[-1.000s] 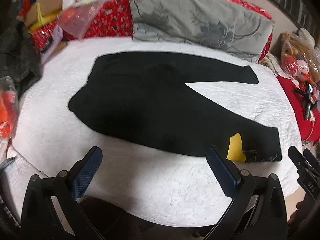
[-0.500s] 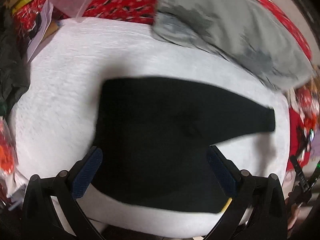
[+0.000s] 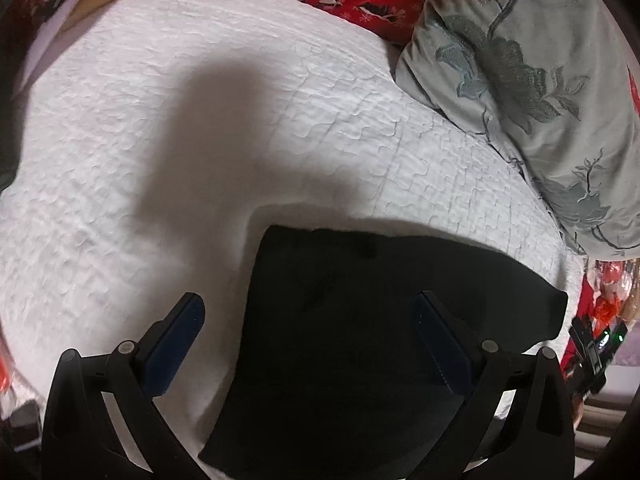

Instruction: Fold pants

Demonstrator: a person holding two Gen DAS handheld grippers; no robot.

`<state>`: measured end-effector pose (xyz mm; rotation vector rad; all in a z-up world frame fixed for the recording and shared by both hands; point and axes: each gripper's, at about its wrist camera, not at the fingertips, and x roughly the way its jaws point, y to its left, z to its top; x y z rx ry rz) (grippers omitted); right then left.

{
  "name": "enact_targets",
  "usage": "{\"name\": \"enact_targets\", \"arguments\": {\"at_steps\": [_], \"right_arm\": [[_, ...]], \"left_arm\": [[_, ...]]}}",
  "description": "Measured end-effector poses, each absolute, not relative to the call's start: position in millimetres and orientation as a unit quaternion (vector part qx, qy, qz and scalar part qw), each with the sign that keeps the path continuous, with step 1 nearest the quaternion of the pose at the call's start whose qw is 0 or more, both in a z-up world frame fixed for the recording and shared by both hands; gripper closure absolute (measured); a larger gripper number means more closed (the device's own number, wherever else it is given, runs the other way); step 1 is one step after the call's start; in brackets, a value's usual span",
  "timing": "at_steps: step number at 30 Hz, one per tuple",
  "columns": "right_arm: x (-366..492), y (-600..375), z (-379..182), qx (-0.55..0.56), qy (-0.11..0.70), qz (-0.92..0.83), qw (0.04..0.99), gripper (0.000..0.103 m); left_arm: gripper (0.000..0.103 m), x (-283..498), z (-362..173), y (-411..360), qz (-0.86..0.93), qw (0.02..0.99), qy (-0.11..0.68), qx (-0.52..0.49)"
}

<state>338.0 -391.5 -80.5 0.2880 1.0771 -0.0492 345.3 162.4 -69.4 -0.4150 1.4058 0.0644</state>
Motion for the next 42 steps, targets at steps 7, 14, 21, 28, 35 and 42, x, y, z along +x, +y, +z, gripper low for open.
{"name": "enact_targets", "arguments": {"at_steps": [7,14,21,28,35,42], "right_arm": [[364.8,-385.4,-107.7,0.14,0.545,0.01,0.827,0.006],[363.4,-371.1,-110.3,0.121,0.538,0.047,0.833,0.034],[357.5,-368.4,-103.1,0.108,0.533,0.042,0.838,0.094],[337.5,-362.7,-82.5,0.099,0.505,0.04,0.857,0.099],[291.8,-365.7,-43.8,0.115,0.459,0.056,0.879,0.099],[228.1,-355.4,-16.8,0.112,0.426,0.066,0.895,0.099]], "left_arm": [[0.0,362.0,-90.7,165.3,0.01,0.738,0.646,-0.194],[0.0,374.9,-109.0,157.2,-0.012,0.724,0.662,-0.192],[0.062,372.8,-99.6,147.7,-0.007,0.743,0.649,-0.166],[0.069,355.3,-69.2,141.2,0.007,0.776,0.616,-0.14],[0.07,316.1,-24.6,139.7,0.015,0.806,0.578,-0.127],[0.079,265.8,7.8,152.9,0.032,0.824,0.548,-0.142]]}}
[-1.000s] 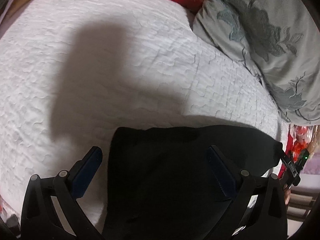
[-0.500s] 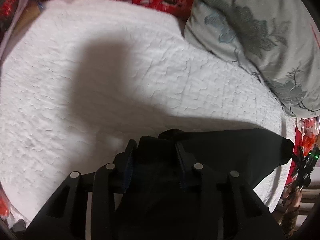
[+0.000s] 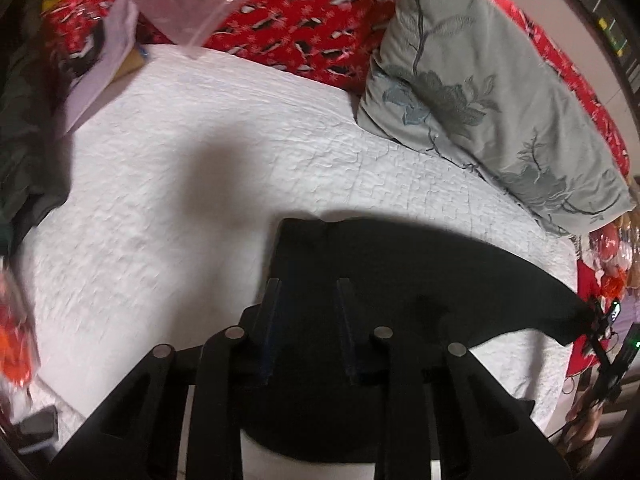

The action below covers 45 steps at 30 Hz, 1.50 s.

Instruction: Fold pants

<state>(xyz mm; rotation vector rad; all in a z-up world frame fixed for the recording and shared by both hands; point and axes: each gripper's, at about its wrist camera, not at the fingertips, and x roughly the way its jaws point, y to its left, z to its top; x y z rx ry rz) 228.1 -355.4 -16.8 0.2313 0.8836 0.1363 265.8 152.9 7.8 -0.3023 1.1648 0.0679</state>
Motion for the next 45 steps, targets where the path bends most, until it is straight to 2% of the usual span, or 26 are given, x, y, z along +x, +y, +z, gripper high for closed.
{"name": "enact_targets", "arguments": {"at_steps": [6,9,10,11,12,13,14,16,23,29,32,36,39,42,45], "right_arm": [[181.2,-352.6,-28.2,0.121,0.442,0.051,0.887,0.099],[175.7,-362.1,-32.9,0.145,0.45,0.032,0.881,0.094],[178.3,-367.0,-36.2,0.157,0.458,0.026,0.875,0.093],[180.6,-370.0,-39.5,0.162,0.463,0.02,0.871,0.091],[183.3,-373.3,-42.4,0.165,0.466,0.015,0.869,0.083],[188.7,-376.6,-45.9,0.17,0.47,0.013,0.866,0.071],[194.7,-378.8,-49.8,0.176,0.473,0.009,0.863,0.065],[204.8,-379.7,-58.4,0.195,0.479,0.016,0.856,0.052],[202.5,-370.8,-97.7,0.282,0.517,0.023,0.808,0.051],[199.2,-355.7,-114.3,0.299,0.531,0.023,0.793,0.051],[195.8,-359.5,-121.3,0.334,0.526,0.017,0.782,0.051],[190.7,-365.4,-128.0,0.396,0.512,0.015,0.762,0.051],[191.6,-365.6,-130.3,0.418,0.511,0.024,0.75,0.051],[199.9,-361.8,-132.9,0.418,0.512,0.02,0.75,0.051],[207.6,-360.4,-132.5,0.436,0.498,0.016,0.75,0.051]], "left_arm": [[0.079,238.0,-6.5,162.7,0.027,0.803,0.575,-0.156],[0.079,248.2,-17.2,167.0,0.023,0.787,0.589,-0.183],[0.077,253.7,-20.2,166.4,0.023,0.783,0.594,-0.185],[0.071,259.6,-23.4,165.7,0.021,0.779,0.598,-0.186],[0.064,267.5,-27.3,164.9,0.02,0.775,0.604,-0.186],[0.062,274.7,-30.3,164.6,0.022,0.774,0.606,-0.184],[0.057,283.5,-33.7,164.1,0.024,0.774,0.607,-0.179],[0.055,300.5,-42.3,162.9,0.029,0.771,0.614,-0.165],[0.055,330.3,-72.7,167.2,-0.003,0.751,0.629,-0.2],[0.055,346.4,-94.4,160.3,-0.008,0.735,0.642,-0.217],[0.049,350.0,-94.6,157.2,0.001,0.733,0.646,-0.214],[0.048,348.1,-92.2,168.4,-0.008,0.731,0.638,-0.241],[0.047,340.3,-84.2,185.6,-0.007,0.742,0.617,-0.264],[0.038,339.6,-87.2,194.6,0.018,0.743,0.616,-0.261],[0.038,344.9,-101.7,192.1,0.022,0.729,0.631,-0.264]]}}
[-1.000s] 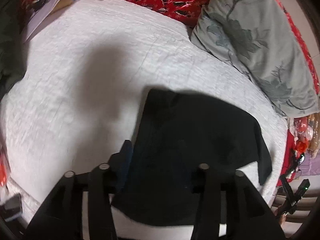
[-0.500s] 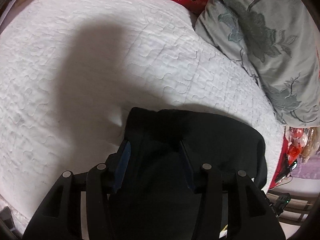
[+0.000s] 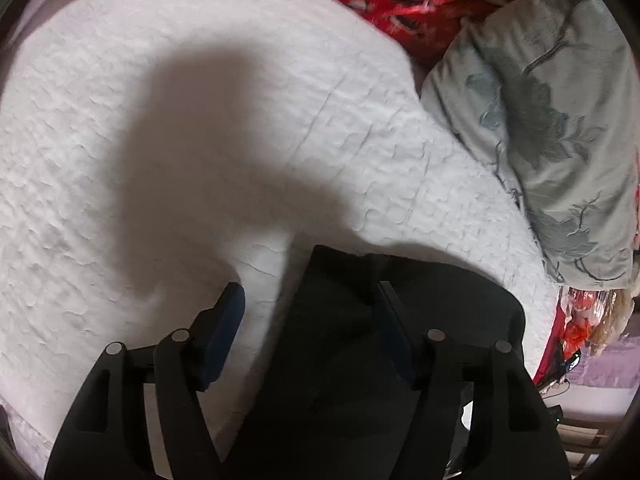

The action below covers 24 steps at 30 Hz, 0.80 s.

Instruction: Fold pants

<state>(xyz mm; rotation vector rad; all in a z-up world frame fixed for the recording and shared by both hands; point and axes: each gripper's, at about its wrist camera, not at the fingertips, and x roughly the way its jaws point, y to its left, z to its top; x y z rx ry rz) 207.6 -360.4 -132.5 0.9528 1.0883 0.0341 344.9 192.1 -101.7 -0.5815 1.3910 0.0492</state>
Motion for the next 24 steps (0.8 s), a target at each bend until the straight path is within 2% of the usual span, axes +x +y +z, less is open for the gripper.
{"name": "enact_targets", "arguments": {"at_steps": [2,3,4,6,7,9,14,24], "right_arm": [[213.4,-357.5,-130.9,0.428,0.499,0.017,0.753,0.06],[215.6,-356.3,-131.0,0.422,0.502,0.018,0.754,0.074],[218.2,-354.5,-132.3,0.415,0.509,0.019,0.754,0.08],[220.2,-352.6,-133.7,0.403,0.513,0.012,0.758,0.083],[221.5,-351.4,-132.4,0.4,0.509,0.013,0.762,0.085],[222.3,-350.1,-128.5,0.396,0.501,0.018,0.769,0.089],[224.2,-347.5,-109.3,0.375,0.48,0.035,0.792,0.092],[189.5,-359.9,-67.6,0.384,0.437,0.067,0.811,0.092]], "left_arm": [[0.036,350.1,-108.4,183.0,0.014,0.726,0.634,-0.268],[0.03,353.7,-108.3,176.7,0.013,0.73,0.631,-0.261],[0.03,355.3,-107.4,173.0,0.012,0.734,0.629,-0.255],[0.03,359.8,-103.6,164.9,0.01,0.742,0.621,-0.254],[0.035,361.4,-101.8,163.4,0.008,0.742,0.618,-0.259],[0.066,364.1,-97.6,157.8,0.007,0.742,0.62,-0.255],[0.074,354.1,-80.2,152.4,0.019,0.763,0.611,-0.209],[0.074,295.3,-15.1,155.6,-0.005,0.799,0.565,-0.205]]}}
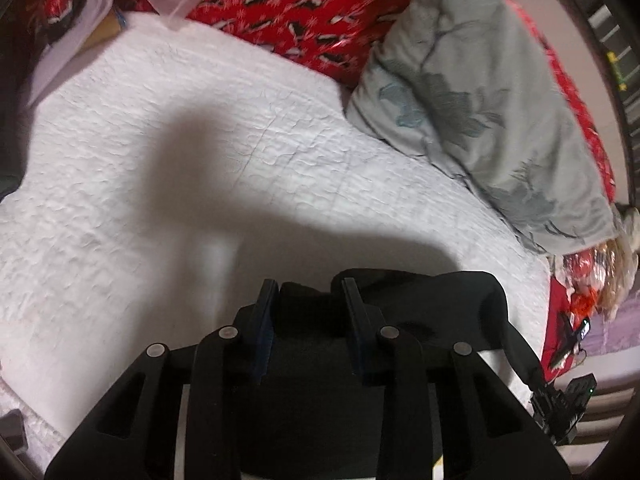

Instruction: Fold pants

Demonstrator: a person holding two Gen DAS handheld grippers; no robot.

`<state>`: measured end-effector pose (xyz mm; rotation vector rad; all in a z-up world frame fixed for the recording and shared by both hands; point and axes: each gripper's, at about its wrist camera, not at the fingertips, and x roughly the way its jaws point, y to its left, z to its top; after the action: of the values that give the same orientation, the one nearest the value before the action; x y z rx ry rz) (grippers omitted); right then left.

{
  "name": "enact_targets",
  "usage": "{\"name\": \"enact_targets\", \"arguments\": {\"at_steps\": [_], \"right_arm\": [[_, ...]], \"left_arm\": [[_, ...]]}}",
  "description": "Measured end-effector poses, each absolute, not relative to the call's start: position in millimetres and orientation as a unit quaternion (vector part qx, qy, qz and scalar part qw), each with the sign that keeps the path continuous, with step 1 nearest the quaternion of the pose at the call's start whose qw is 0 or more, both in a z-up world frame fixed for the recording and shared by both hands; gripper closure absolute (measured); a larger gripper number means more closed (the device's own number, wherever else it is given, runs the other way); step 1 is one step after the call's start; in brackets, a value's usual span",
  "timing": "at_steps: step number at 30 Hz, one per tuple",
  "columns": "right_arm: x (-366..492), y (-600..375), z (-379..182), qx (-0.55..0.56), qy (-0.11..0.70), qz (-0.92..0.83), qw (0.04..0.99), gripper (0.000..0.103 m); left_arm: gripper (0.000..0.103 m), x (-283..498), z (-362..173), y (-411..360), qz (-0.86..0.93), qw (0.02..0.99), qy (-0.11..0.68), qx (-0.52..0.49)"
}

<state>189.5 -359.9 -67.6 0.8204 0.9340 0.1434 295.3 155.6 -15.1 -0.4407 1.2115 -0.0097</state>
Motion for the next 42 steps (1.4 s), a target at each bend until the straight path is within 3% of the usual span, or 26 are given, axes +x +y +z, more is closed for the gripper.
{"name": "enact_targets", "arguments": {"at_steps": [9,17,20,25,27,30,34,42], "right_arm": [[111.5,-384.6,-52.5,0.424,0.407,0.098,0.803,0.092],[64.9,-389.5,-103.4,0.403,0.474,0.054,0.781,0.087],[62.9,-384.7,-111.0,0.384,0.49,0.036,0.782,0.084],[49.8,-398.2,-89.8,0.386,0.47,0.033,0.793,0.067],[39.9,-408.4,-79.0,0.391,0.454,0.028,0.8,0.059],[27.0,-421.5,-68.5,0.407,0.434,0.023,0.803,0.058],[17.9,-423.4,-67.2,0.448,0.421,0.032,0.788,0.052],[21.9,-387.7,-96.1,0.491,0.458,0.062,0.739,0.052]], "left_arm": [[0.076,211.4,0.6,169.6,-0.023,0.805,0.544,-0.236],[0.076,162.7,-84.0,185.2,0.021,0.742,0.622,-0.248],[0.076,156.7,-87.6,190.6,0.018,0.732,0.62,-0.281],[0.07,143.7,-46.8,204.4,-0.004,0.751,0.577,-0.32],[0.056,138.0,-32.9,207.5,-0.011,0.758,0.563,-0.328],[0.046,132.2,-19.5,197.6,-0.023,0.768,0.55,-0.327],[0.044,134.7,-33.1,167.4,-0.05,0.755,0.571,-0.32],[0.044,142.0,-75.2,152.9,-0.034,0.714,0.604,-0.353]]}}
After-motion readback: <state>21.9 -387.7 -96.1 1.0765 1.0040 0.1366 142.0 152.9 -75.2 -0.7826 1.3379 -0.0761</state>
